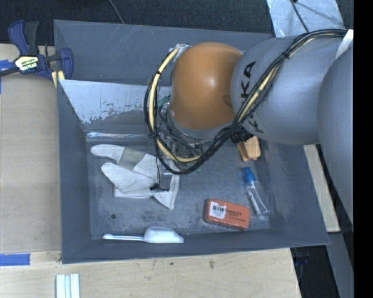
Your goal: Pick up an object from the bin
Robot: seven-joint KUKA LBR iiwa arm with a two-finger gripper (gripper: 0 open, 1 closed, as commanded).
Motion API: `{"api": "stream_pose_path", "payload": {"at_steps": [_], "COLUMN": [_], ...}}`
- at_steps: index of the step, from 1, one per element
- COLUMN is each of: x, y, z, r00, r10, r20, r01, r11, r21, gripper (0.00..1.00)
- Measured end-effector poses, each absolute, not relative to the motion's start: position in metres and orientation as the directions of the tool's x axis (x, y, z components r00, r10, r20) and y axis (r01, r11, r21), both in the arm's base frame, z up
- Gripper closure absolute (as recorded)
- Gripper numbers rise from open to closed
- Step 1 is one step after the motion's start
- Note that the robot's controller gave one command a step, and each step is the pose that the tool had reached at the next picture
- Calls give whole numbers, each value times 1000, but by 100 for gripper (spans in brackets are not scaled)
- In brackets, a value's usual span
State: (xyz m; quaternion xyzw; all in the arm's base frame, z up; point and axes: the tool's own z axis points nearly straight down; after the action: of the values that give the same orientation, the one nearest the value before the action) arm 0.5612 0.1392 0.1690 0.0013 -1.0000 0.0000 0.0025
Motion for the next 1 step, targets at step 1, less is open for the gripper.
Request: {"api": "stream_pose_path", "payload": {"at_steps": [1], "x": [563], "y": [139], "z": [174], "r00": [-1000], "r10": [0], "r20": [-3], "r01": [0], "r11": [1000], "r21": [1], "gripper": [0]}}
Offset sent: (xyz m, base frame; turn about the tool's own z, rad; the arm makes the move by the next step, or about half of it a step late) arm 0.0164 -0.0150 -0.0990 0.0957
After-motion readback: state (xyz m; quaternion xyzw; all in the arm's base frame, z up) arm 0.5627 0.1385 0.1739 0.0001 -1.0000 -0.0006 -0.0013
